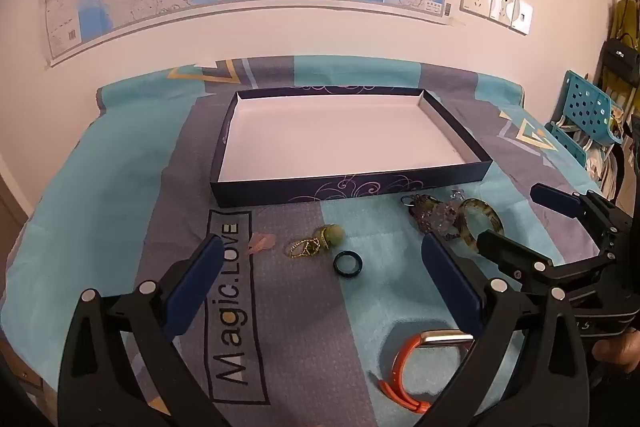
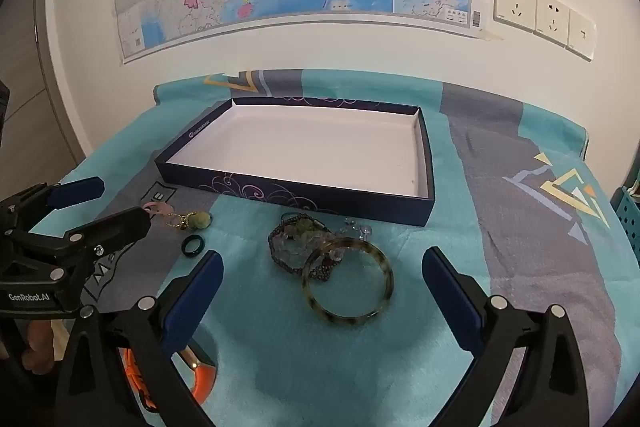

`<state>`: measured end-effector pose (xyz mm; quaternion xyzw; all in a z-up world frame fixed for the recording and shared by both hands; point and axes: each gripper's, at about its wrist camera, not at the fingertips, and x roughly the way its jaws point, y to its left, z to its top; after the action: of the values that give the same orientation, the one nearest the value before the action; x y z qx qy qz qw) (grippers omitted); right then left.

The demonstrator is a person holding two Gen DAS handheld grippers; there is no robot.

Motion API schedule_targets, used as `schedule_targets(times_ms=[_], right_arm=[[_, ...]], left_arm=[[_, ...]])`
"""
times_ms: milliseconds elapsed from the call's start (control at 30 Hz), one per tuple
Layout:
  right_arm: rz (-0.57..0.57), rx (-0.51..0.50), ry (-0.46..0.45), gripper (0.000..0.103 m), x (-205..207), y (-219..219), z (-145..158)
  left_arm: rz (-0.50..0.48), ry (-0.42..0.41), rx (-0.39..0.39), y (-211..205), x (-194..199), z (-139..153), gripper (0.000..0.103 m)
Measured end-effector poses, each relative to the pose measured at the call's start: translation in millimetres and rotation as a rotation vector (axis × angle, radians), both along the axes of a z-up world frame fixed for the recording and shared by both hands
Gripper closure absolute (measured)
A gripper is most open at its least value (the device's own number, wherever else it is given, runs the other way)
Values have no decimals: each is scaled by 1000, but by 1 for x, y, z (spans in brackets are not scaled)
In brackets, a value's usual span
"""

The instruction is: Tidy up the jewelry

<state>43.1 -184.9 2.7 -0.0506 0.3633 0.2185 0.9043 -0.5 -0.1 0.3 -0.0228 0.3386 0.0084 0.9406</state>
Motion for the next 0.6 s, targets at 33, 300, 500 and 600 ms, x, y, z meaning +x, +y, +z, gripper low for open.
schedule_targets(times_ms=[33,300,500,600], right_arm=[[0,0,4,7,0,0,-1],[-8,-3,6,7,-2,-3,-3],[-12,-10,-3,7,-4,-6,-2],[-14,-12,-3,7,-4,-6,-1]], left_arm=[[0,3,0,0,0,0,6],[8,7,2,1,-4,3,6],[3,17,3,2,-4,1,6],[0,20,4,2,-3,0,6]])
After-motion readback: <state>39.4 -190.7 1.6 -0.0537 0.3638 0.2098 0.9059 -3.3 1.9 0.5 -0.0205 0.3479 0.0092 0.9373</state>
